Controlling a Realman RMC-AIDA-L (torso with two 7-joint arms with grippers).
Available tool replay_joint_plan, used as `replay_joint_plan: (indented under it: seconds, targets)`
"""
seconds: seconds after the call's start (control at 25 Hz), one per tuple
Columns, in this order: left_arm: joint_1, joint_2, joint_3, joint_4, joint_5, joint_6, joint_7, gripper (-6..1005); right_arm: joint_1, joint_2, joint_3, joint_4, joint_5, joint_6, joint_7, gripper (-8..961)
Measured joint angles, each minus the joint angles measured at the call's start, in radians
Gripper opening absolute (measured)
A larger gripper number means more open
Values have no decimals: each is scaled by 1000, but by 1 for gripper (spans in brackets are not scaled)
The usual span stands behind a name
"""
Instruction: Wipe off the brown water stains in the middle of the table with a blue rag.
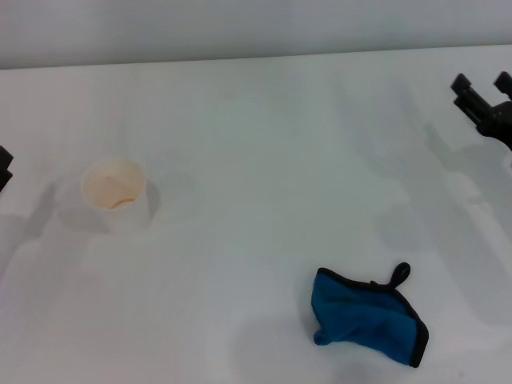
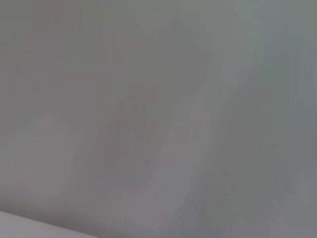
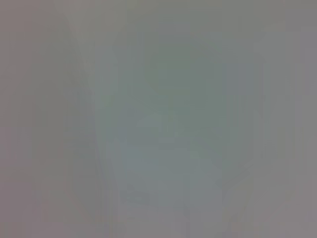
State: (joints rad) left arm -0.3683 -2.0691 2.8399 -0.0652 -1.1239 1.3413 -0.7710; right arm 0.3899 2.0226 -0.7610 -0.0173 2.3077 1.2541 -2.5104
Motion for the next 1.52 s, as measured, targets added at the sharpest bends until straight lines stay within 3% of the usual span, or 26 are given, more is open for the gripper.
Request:
replay_joint_plan:
  seconds: [0.96,1.52]
  targets:
    - [18,-5,-10,6,-43,-14,-7,865,20,2,71,16,42,-79,-21,868]
    - [-2,-8,-10,20,-163,-22,-19,865,54,-2,135,-17,42,-118,-30,868]
